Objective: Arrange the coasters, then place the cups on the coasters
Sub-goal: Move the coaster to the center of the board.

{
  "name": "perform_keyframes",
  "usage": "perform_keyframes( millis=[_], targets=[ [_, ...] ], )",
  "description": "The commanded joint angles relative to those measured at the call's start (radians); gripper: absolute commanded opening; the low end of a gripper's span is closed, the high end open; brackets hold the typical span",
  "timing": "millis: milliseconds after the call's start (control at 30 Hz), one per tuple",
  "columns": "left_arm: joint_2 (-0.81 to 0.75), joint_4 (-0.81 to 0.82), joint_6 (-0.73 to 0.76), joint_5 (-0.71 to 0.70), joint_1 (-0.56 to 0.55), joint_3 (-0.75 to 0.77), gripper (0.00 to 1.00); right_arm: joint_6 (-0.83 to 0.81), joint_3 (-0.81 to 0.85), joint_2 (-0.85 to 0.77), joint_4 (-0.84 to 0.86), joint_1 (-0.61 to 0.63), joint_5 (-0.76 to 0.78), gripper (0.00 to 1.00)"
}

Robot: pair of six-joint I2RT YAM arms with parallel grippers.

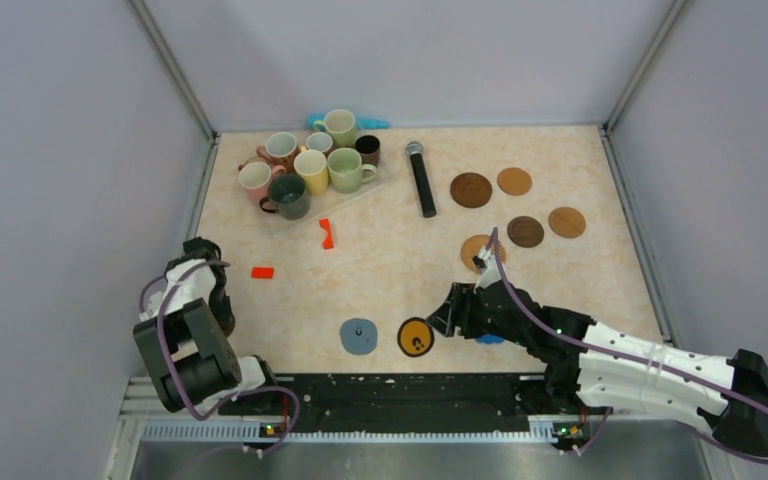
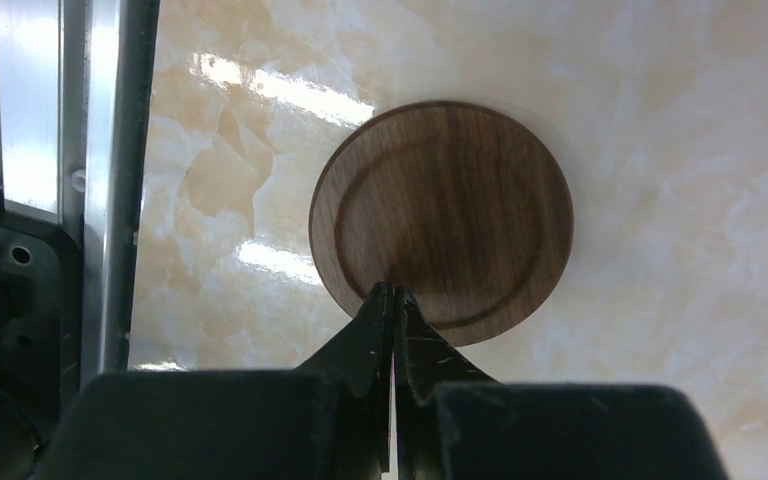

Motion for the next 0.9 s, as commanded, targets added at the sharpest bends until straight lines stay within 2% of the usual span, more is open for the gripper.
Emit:
perform_keyframes(
  millis=[0, 233, 600, 867],
  targets=[
    [0.012, 0.017, 0.002, 0.017, 0.007, -0.001, 0.00, 0.000, 0.038, 0.001, 0.000, -0.006, 0.013, 0.62],
    [0.034, 0.027, 0.012, 0.075, 0.008, -0.018, 0.00, 0.000, 0.037, 0.000, -0.006, -0.007, 0.012, 0.62],
    [0.065, -0.063, 0.081, 0.180, 0.004, -0.011, 0.00, -0.014, 0.041, 0.011, -0.014, -0.006, 0.040, 0.62],
    [-0.014, -0.072, 0.139, 0.240, -0.009, -0.066, 0.00, -0.022, 0.052, -0.010, -0.050, -0.007, 0.067, 0.63]
  ],
)
